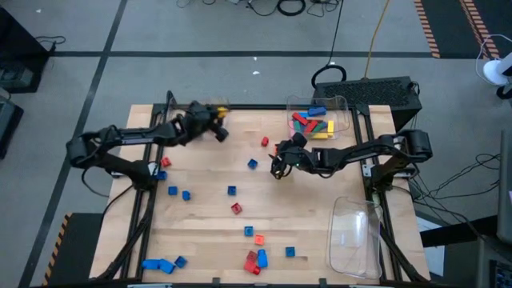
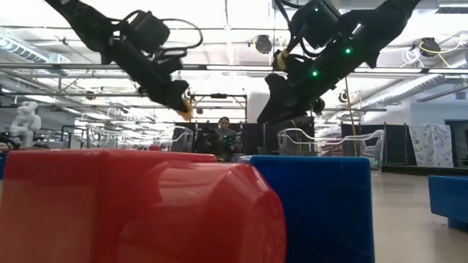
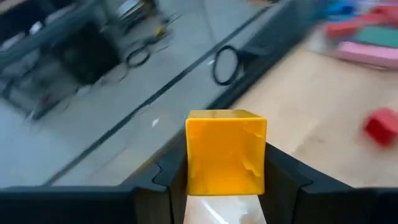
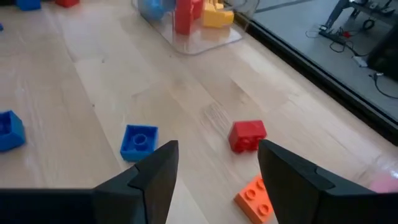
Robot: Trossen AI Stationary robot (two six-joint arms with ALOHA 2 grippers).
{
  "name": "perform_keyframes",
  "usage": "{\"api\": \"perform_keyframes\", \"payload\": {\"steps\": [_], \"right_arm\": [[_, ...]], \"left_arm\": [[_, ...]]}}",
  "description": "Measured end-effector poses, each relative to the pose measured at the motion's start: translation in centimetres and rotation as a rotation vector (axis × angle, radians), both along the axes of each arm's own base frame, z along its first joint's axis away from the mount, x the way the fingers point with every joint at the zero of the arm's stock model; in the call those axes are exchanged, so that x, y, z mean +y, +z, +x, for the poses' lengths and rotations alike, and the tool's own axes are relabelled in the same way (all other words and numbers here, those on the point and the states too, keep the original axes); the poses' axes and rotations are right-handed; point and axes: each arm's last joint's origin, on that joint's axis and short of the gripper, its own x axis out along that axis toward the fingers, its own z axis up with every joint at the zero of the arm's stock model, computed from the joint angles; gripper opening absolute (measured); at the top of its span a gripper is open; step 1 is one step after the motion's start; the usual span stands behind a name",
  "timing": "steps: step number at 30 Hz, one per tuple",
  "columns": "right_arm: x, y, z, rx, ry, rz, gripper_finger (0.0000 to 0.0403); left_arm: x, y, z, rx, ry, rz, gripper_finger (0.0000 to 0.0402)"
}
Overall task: Sort blocks by size
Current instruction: Put the 1 stud yellow game piece into the top left transparent bin, then put the 1 stud blue game piece into the top left transparent bin
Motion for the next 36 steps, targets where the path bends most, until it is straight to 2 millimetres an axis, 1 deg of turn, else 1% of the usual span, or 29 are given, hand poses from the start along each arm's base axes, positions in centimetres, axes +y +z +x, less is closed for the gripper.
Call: {"api": "perform_keyframes", "payload": {"steps": [2,4,6,8,12,14,16,18,21,23,25,28,30,33,36], "right_arm": [[0.0,-0.2,0.0,0.008,0.002,0.001,0.0209],[0.0,-0.3,0.2,0.001,0.003,0.000,0.0209],[0.0,-0.3,0.4,-0.014,0.003,0.000,0.0208],[0.0,-0.3,0.5,-0.036,0.012,0.003,0.0209],[0.1,-0.2,1.2,-0.103,0.092,0.028,0.0208],[0.0,-0.2,1.9,-0.167,0.137,0.043,0.0209],[-0.5,-0.6,2.2,-0.197,0.158,0.061,0.0208],[-1.4,-1.0,2.7,-0.243,0.152,0.091,0.0208],[-2.5,-1.8,3.4,-0.258,0.176,0.214,0.0208],[-2.9,-1.9,3.9,-0.277,0.221,0.274,0.0208],[-2.8,-1.7,4.2,-0.275,0.281,0.289,0.0208],[-1.9,-1.6,4.5,-0.247,0.377,0.210,0.0208],[-1.1,-1.6,4.5,-0.211,0.452,0.130,0.0208],[0.0,-1.5,4.7,-0.184,0.539,0.029,0.0208],[0.9,-1.0,4.9,-0.237,0.563,0.022,0.0208]], "left_arm": [[0.9,0.0,-1.3,-0.014,0.063,-0.040,0.0147],[1.6,-0.2,-2.2,-0.029,0.104,-0.083,0.0147],[2.1,-0.6,-3.1,-0.009,0.143,-0.138,0.0147],[2.4,-0.8,-3.6,-0.026,0.184,-0.178,0.0148],[2.5,-1.6,-4.5,0.035,0.219,-0.261,0.0148],[2.4,-1.8,-4.8,0.051,0.237,-0.292,0.0152],[2.4,-1.9,-4.8,0.035,0.230,-0.332,0.0166],[2.4,-2.0,-5.0,0.018,0.226,-0.391,0.0191],[2.4,-1.8,-5.2,0.009,0.210,-0.482,0.0237],[2.3,-1.6,-5.4,0.045,0.164,-0.528,0.0262],[1.9,-1.1,-5.5,0.103,0.089,-0.565,0.0275],[0.6,0.2,-5.3,0.174,-0.029,-0.589,0.0275],[-0.8,1.0,-5.4,0.211,-0.090,-0.582,0.0266],[-3.0,2.2,-5.4,0.212,-0.163,-0.556,0.0251],[-5.7,3.3,-6.0,0.199,-0.213,-0.568,0.0238]]}}
